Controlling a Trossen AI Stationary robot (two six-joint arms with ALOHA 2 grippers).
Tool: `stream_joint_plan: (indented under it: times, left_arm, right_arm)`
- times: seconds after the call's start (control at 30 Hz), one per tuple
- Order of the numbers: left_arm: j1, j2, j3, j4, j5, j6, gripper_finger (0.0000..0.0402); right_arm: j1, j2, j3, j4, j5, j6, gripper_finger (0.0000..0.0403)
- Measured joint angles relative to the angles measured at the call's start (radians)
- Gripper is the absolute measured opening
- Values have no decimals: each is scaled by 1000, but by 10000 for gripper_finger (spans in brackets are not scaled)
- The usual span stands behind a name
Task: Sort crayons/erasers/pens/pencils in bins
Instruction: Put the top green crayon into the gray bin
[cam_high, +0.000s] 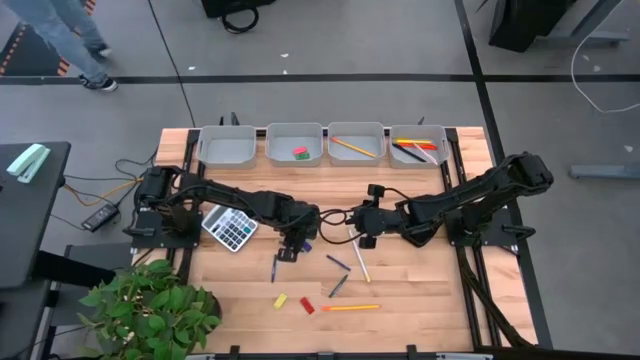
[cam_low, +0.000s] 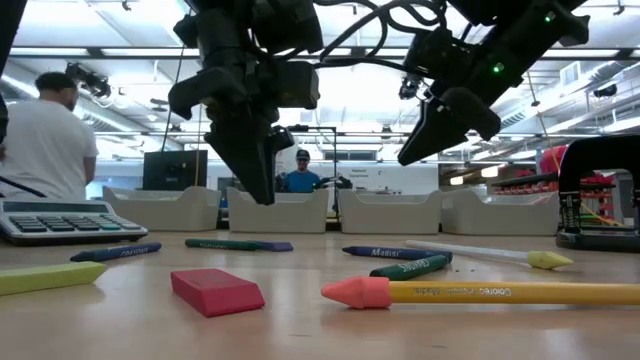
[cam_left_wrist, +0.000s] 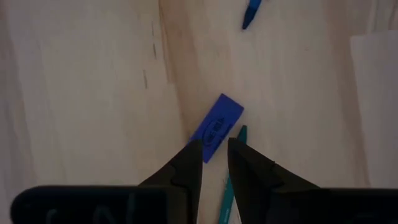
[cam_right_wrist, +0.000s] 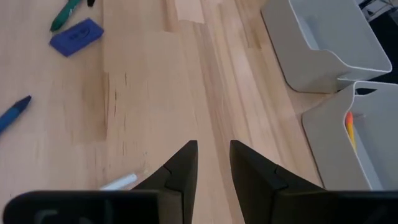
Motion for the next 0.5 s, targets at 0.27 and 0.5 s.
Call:
stream_joint_plan:
  times: [0.27,0.5]
  left_arm:
    - [6,3,-1,21,-2,39,83]
    - [-8,7,-1,24,-66,0,85]
  right_arm:
    - [0,-9,0,-13,16,-10,103]
    - [1,-56,0,-39,15,50,103]
